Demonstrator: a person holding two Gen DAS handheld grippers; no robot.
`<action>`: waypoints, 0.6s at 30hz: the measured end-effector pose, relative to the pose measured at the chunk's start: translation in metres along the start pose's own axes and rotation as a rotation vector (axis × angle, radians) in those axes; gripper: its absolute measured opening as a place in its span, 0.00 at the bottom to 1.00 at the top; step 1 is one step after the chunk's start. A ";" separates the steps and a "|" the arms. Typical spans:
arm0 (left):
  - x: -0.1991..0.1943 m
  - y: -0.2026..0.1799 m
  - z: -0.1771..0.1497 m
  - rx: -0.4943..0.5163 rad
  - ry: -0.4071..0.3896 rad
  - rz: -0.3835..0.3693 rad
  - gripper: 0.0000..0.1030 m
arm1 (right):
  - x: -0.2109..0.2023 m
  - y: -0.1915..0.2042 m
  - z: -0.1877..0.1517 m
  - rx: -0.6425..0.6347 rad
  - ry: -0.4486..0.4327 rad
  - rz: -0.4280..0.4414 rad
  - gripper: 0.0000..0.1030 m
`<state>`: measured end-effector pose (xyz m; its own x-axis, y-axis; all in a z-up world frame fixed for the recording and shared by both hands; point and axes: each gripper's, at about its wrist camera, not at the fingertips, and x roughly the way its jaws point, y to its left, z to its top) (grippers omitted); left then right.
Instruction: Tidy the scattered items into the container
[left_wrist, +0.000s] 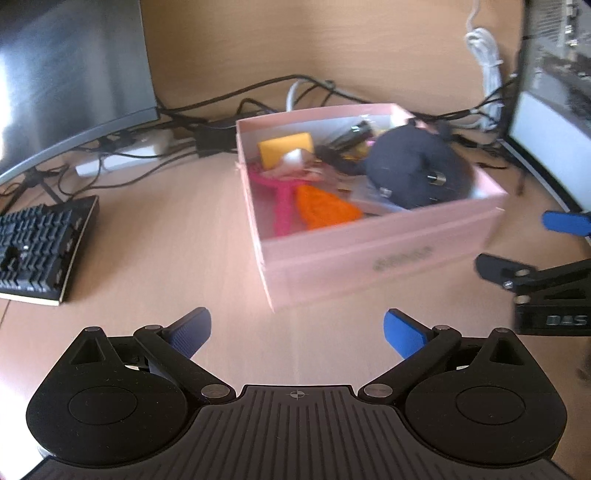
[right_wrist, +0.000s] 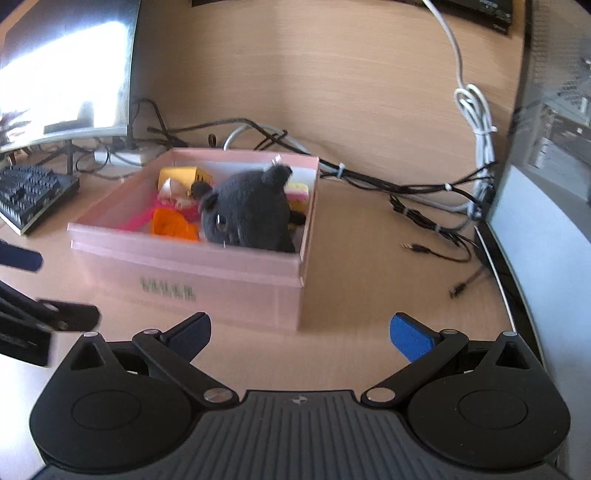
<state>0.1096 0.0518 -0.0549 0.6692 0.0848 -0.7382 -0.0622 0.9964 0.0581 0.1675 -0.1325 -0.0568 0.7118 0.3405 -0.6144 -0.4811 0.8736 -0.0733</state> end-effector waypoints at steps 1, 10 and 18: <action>-0.006 -0.001 -0.004 0.005 -0.008 -0.010 0.99 | -0.003 0.000 -0.005 -0.004 0.009 -0.008 1.00; -0.047 0.011 -0.033 -0.062 -0.104 -0.094 1.00 | -0.044 0.004 -0.035 0.018 0.066 -0.067 1.00; -0.078 -0.003 -0.038 -0.105 -0.175 -0.063 1.00 | -0.044 -0.008 -0.058 -0.078 0.078 -0.043 1.00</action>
<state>0.0294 0.0417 -0.0236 0.7919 0.0316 -0.6098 -0.0871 0.9943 -0.0616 0.1100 -0.1744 -0.0745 0.6920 0.2727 -0.6684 -0.4919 0.8558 -0.1601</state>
